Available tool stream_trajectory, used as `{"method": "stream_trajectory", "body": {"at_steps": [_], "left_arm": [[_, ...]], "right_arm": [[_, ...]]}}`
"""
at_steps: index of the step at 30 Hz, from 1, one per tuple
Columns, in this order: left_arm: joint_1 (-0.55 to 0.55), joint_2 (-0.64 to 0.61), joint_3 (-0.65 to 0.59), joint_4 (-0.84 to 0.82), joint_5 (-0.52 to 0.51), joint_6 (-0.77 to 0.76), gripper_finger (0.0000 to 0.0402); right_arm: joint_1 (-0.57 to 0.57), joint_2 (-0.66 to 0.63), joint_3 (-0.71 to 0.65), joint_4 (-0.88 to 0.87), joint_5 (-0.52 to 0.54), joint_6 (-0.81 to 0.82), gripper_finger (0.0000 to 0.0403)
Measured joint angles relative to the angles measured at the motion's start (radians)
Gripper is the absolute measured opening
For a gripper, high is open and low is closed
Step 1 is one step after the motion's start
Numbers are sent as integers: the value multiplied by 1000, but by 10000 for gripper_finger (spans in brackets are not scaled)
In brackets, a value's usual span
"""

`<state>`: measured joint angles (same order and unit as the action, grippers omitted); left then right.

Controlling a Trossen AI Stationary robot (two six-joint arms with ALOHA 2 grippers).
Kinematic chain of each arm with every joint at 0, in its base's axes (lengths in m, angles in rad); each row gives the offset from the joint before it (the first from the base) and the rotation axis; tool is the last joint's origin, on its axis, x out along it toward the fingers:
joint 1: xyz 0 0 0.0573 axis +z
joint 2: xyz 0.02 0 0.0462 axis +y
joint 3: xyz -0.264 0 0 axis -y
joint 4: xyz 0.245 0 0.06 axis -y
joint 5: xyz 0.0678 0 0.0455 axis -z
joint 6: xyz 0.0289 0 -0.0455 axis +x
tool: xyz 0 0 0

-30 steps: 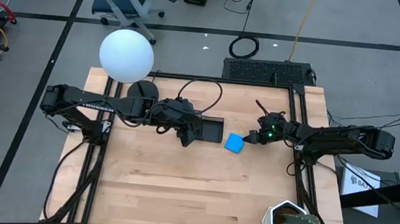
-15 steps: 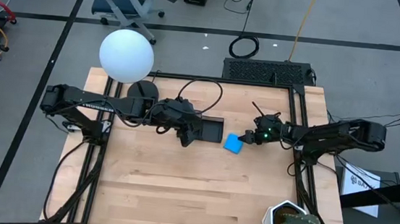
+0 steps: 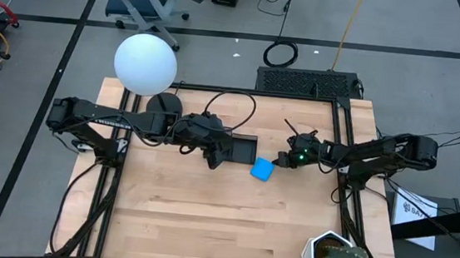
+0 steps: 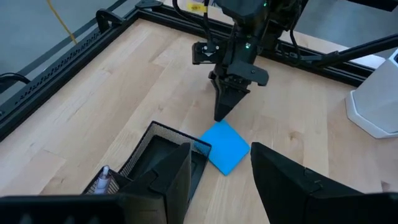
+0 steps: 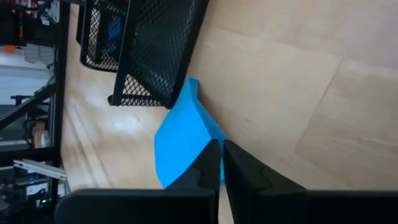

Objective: Pick and place office supplies into organizer
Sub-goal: Put the blue sticky note into the black desk organizer

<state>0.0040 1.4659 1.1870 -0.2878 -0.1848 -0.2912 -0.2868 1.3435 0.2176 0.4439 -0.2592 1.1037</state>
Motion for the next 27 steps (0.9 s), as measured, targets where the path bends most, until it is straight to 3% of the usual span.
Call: {"method": "stream_trajectory", "body": {"at_steps": [3,10,17,22,27], "left_arm": [[0,0,0,-2,26,0,173],[-51,0,-1,-128,239,117,173],[-106,1,-1,-157,226,169,173],[-104,84,-3,-72,250,102,172],[-112,223,-1,212,290,-24,173]], "right_arm": [[0,0,-1,23,-5,7,2],[0,2,-3,166,-33,14,25],[-14,4,-5,196,-34,-5,37],[-14,4,-5,204,-74,-17,41],[-14,2,-4,214,-87,-13,42]]}}
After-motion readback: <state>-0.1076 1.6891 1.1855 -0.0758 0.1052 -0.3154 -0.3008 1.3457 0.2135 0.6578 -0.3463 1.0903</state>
